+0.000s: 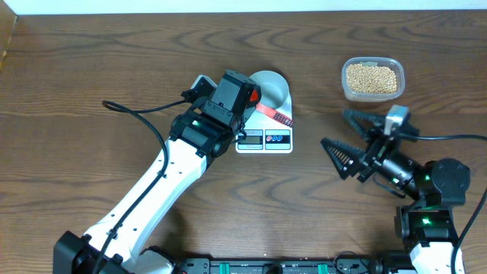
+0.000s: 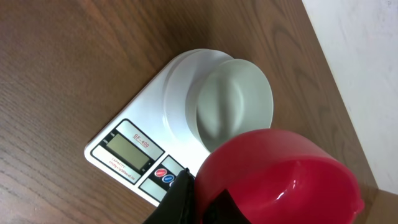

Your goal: Scoop item into bowl and weigh 50g on scale

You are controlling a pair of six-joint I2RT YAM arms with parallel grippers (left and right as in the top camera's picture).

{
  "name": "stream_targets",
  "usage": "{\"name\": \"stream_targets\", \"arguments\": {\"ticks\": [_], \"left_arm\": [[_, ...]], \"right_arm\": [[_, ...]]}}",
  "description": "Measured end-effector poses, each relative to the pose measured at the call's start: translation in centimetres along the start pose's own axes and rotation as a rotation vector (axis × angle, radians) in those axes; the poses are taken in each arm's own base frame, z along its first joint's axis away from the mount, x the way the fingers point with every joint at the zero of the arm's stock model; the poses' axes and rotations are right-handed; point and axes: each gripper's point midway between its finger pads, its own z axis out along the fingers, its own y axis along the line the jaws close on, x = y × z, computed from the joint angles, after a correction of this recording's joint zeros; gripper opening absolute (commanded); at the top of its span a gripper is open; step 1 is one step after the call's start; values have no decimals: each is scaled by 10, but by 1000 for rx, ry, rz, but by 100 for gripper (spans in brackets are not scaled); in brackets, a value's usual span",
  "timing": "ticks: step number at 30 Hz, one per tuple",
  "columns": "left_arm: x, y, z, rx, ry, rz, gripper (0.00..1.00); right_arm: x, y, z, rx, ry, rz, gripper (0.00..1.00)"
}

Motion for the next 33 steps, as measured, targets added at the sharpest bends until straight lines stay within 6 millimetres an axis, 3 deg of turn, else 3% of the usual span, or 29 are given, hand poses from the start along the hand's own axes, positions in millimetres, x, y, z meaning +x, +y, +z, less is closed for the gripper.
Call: {"name": "stream_targets", "arguments": {"ticks": [5, 9, 13, 18, 22, 27, 33], "left_arm": [[0, 0, 0, 0, 0, 0, 7], [0, 0, 0, 0, 0, 0, 7], [0, 0, 0, 0, 0, 0, 7], [0, 0, 0, 0, 0, -3, 7], [0, 0, 0, 0, 0, -3, 7], [6, -2, -1, 6, 10, -32, 8], [16, -17, -2, 67, 69, -110, 7]], "right_arm": [[-2, -34, 5, 131, -41, 111, 99], [22, -70, 14, 207, 11, 217, 99], [44, -85, 19, 222, 70, 289, 98], [58, -85, 24, 195, 118, 350, 83], [68, -74, 37, 138, 154, 357, 69], [75, -49, 59, 29, 177, 333, 66], [76, -54, 62, 58, 165, 386, 60]]}}
